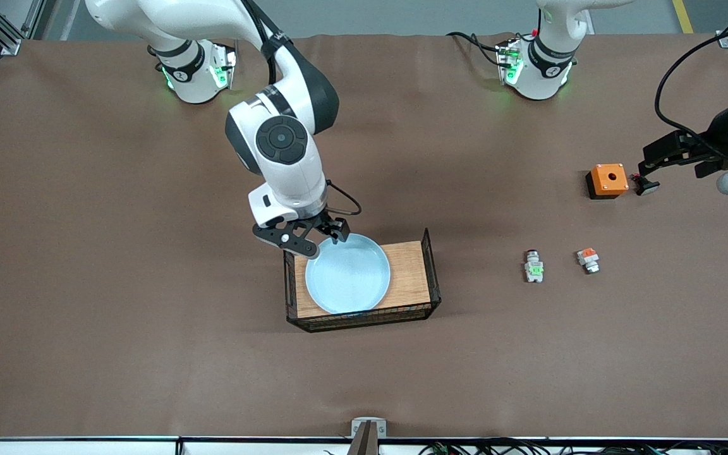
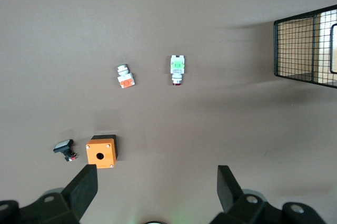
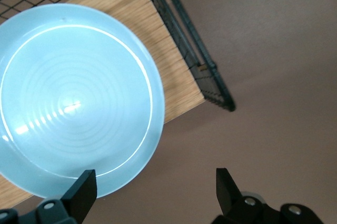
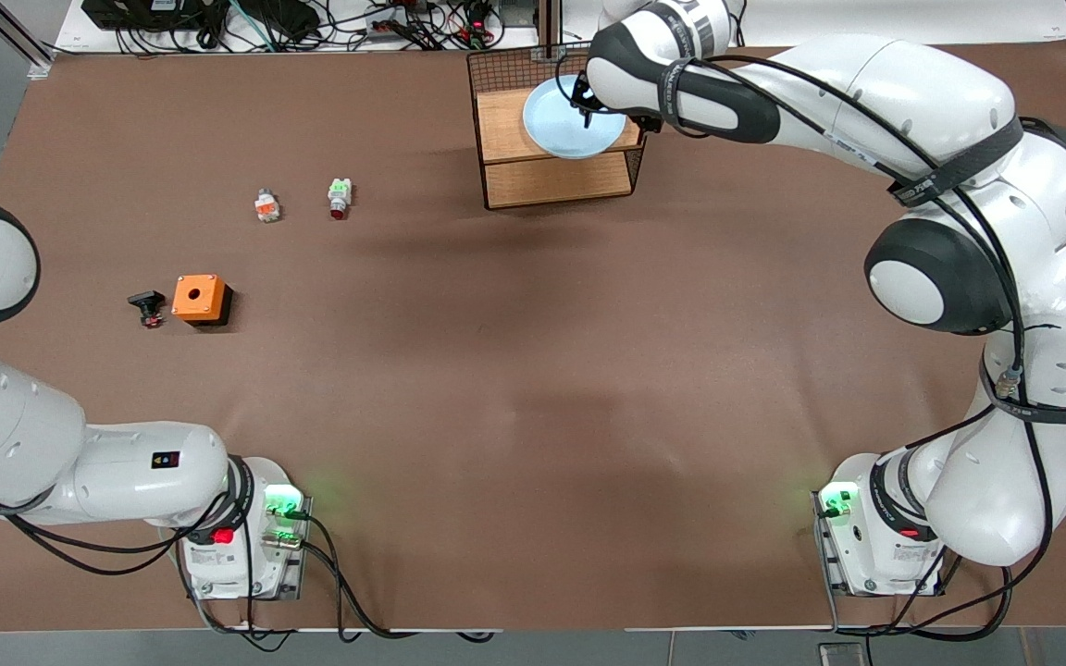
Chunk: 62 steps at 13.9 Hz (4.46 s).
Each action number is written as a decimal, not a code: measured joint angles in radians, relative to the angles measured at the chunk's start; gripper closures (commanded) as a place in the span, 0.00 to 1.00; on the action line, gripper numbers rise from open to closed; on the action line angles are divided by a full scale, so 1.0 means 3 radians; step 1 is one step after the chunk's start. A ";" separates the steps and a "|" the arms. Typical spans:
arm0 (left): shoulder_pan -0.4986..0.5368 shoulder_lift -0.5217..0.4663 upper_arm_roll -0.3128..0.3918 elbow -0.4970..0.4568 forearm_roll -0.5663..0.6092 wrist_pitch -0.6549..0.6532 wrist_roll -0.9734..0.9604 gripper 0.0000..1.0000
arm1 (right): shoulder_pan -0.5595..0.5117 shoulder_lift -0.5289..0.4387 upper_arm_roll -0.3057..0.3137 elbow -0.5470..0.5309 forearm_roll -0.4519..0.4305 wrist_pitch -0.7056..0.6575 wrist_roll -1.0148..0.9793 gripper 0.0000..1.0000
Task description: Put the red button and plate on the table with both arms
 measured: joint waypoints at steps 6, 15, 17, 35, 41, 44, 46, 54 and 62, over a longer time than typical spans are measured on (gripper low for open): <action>-0.0060 -0.0092 0.0087 -0.0068 0.0000 0.0009 0.0053 0.00 | 0.0032 0.0091 -0.0012 0.0000 0.0047 0.0082 0.0000 0.15; -0.0076 -0.0237 0.0054 -0.0092 0.0116 0.0293 0.0062 0.00 | 0.0038 0.0180 -0.0043 0.0001 0.0047 0.0125 0.0001 0.45; -0.0089 -0.0237 0.0016 -0.0111 0.0117 0.0309 0.0062 0.00 | 0.0038 0.0180 -0.0049 0.0002 0.0047 0.0127 0.0002 0.55; -0.0108 -0.0237 -0.0064 -0.0166 0.0117 0.0320 0.0041 0.00 | 0.0040 0.0204 -0.0056 0.0022 0.0048 0.0184 0.0118 0.97; -0.0109 -0.0237 -0.0071 -0.0167 0.0117 0.0320 0.0041 0.00 | 0.0040 0.0204 -0.0056 0.0053 0.0048 0.0186 0.0122 1.00; -0.0110 -0.0237 -0.0079 -0.0169 0.0117 0.0315 0.0041 0.00 | 0.0040 0.0204 -0.0060 0.0056 0.0050 0.0186 0.0124 1.00; -0.0110 -0.0237 -0.0105 -0.0176 0.0117 0.0287 0.0041 0.00 | 0.0040 0.0204 -0.0066 0.0070 0.0053 0.0183 0.0125 1.00; -0.0111 -0.0237 -0.0141 -0.0196 0.0245 0.0265 0.0041 0.00 | 0.0034 0.0203 -0.0092 0.0192 0.0057 0.0082 0.0127 1.00; -0.0111 -0.0237 -0.0175 -0.0199 0.0264 0.0265 0.0041 0.00 | -0.0037 0.0050 -0.0116 0.0251 0.0061 -0.0269 0.0119 1.00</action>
